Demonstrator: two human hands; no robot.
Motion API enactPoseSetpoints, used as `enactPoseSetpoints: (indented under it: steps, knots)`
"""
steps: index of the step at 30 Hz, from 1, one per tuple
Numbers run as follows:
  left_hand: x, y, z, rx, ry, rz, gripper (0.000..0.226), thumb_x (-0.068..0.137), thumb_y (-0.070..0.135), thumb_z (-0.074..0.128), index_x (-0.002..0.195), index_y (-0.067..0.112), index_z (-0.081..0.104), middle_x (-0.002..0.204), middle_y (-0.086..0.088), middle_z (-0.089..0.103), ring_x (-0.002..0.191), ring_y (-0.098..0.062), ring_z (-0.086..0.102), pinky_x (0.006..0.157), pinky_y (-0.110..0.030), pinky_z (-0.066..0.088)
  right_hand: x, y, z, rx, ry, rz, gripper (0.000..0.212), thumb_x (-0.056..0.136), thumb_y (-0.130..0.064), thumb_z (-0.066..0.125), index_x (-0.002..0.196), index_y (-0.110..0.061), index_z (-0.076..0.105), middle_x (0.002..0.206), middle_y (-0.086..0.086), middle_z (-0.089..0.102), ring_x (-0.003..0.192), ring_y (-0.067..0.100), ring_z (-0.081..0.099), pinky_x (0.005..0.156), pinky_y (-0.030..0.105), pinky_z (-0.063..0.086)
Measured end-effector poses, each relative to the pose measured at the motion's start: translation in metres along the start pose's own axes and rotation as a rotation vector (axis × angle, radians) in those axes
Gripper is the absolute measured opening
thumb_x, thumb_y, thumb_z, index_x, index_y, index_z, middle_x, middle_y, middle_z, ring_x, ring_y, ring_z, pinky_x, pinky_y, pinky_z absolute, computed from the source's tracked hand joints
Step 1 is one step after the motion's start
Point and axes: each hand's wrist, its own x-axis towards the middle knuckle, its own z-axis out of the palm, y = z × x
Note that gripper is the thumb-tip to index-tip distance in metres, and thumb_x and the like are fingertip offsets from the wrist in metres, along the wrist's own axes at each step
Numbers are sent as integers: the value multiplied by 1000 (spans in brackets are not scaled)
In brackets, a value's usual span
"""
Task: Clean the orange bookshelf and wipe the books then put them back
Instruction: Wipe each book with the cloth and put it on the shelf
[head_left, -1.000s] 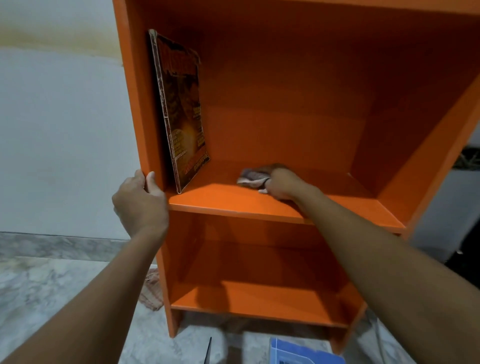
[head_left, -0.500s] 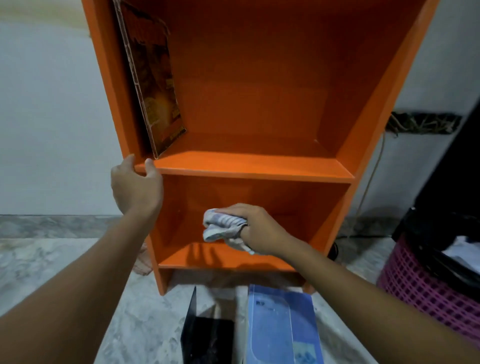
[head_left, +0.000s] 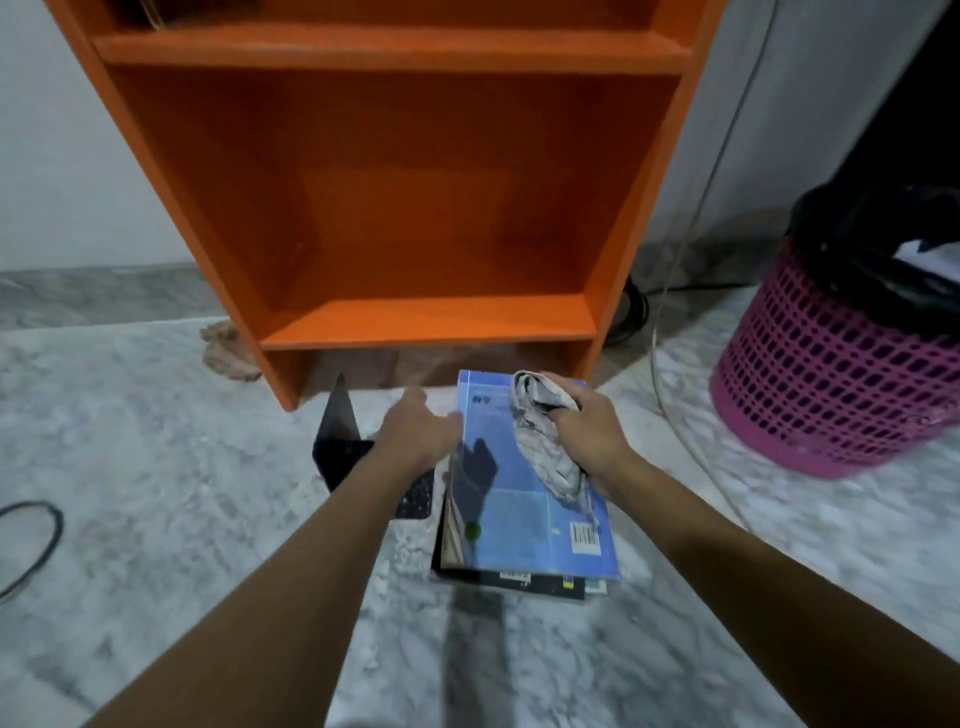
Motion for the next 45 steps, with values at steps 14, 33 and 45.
enactPoseSetpoints:
  steps: [14, 33, 45]
  knots:
    - [-28, -68, 37, -87, -393, -212, 14, 88, 0, 64, 83, 10, 56, 81, -15, 62, 58, -20, 59, 66, -42, 59, -43, 89, 62, -819, -241, -721, 82, 67, 18, 60, 138, -21, 54, 137, 8, 56, 123, 32, 51, 96, 47, 49]
    - [-12, -71, 36, -103, -395, -315, 27, 85, 5, 74, 79, 11, 48, 79, -15, 63, 56, -20, 61, 70, -44, 61, 64, 62, 81, -837, -182, -712, 45, 90, -14, 53, 133, -22, 59, 134, 9, 57, 121, 28, 50, 99, 37, 39]
    - [-10, -72, 34, -126, -430, -335, 23, 84, 5, 74, 83, 9, 51, 85, -16, 65, 59, -21, 63, 77, -48, 60, 77, 52, 36, -600, 140, -466, 53, 78, 0, 61, 129, -16, 61, 119, -2, 60, 105, 21, 56, 85, 36, 52]
